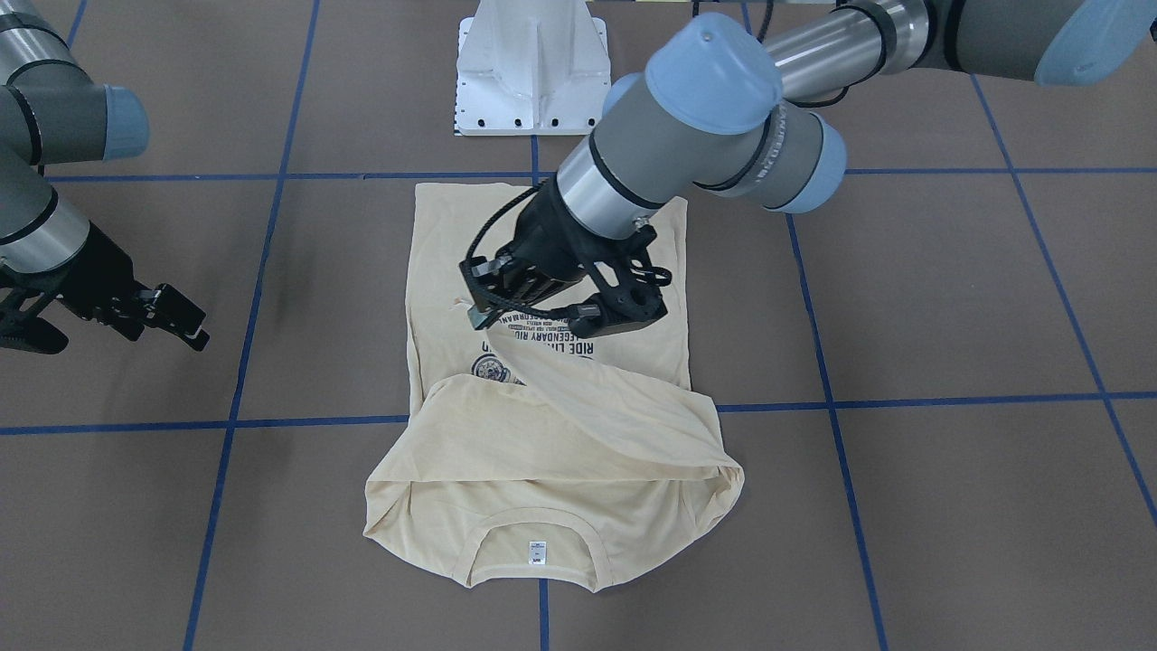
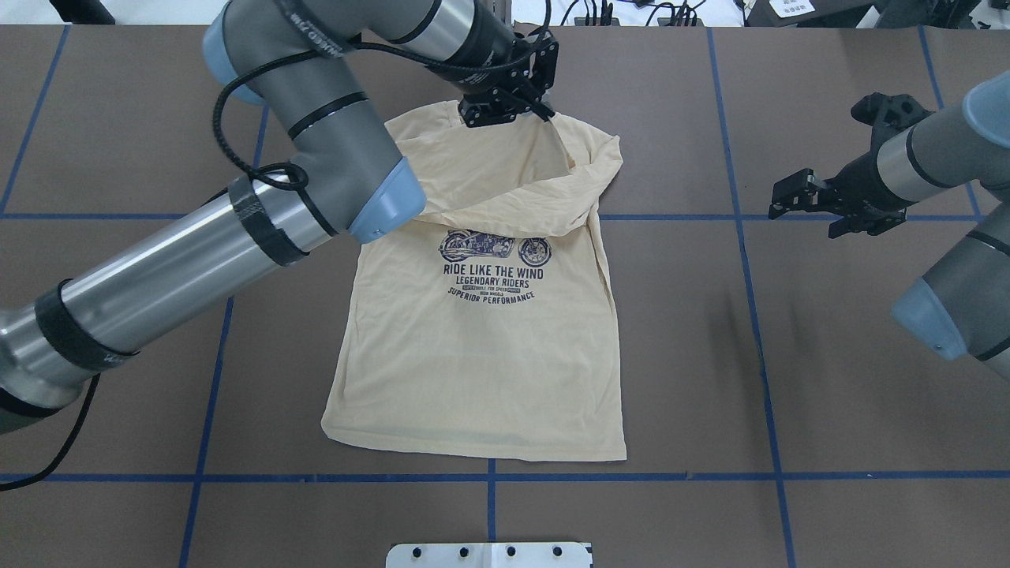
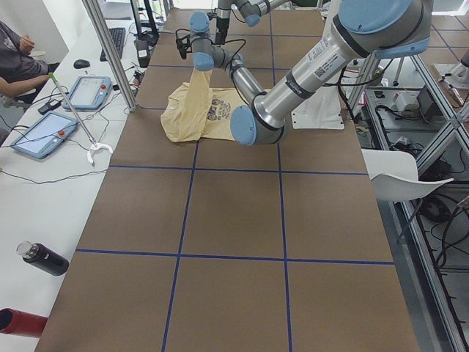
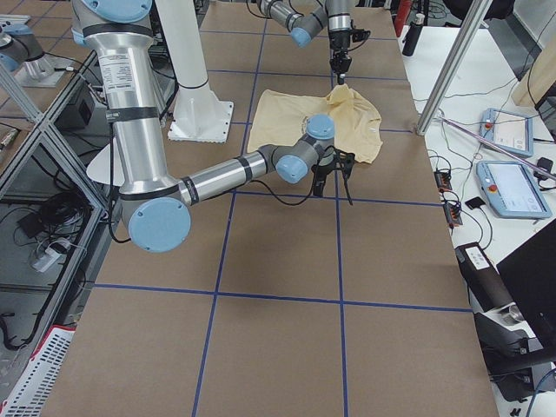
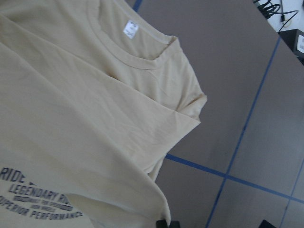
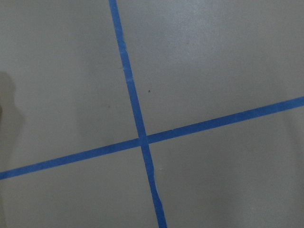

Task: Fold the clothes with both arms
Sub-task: 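Grasp the other sleeve cuff with the left gripper and fold it across the shirt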

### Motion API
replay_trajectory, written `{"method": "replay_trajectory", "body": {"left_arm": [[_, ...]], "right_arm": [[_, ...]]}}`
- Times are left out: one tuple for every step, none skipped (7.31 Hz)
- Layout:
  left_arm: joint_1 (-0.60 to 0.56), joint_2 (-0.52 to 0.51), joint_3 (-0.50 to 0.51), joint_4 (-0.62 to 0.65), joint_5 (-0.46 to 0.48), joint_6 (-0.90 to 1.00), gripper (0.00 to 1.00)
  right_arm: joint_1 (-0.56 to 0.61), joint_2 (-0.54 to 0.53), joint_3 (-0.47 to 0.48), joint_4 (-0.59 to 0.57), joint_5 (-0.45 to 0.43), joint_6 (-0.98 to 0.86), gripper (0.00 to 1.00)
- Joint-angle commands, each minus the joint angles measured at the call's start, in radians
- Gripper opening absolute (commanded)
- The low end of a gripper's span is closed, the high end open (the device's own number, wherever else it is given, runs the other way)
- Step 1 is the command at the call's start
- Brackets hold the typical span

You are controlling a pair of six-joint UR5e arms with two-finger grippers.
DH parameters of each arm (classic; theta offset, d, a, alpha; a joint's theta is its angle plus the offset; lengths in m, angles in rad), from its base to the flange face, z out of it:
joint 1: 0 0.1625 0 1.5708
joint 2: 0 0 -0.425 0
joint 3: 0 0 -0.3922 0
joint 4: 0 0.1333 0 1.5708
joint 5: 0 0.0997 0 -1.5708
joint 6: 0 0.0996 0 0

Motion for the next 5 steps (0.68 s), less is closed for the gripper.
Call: {"method": "replay_trajectory", "body": {"left_arm": [[0.061,-0.051,0.088,-0.068,0.109,-0.009,0.0],[0.109,-0.048,0.1,-0.09,0.188,-0.011,0.0],[0.125,-0.047,0.132,-0.107,0.193,-0.009,0.0],[0.126,-0.048,0.158,-0.148,0.199,-0.012,0.0],[0.143,-0.05,0.174,-0.158,0.243,-0.016,0.05]], "right_arm": [[-0.001,-0.001,0.0,0.0,-0.001,-0.002,0.99],[-0.001,0.002,0.0,0.0,-0.002,-0.002,0.99],[-0.001,0.002,0.0,0.0,-0.002,-0.002,0.99],[-0.001,0.001,0.001,0.0,-0.002,0.0,0.99],[0.0,-0.001,0.0,0.0,-0.001,-0.002,0.99]]}}
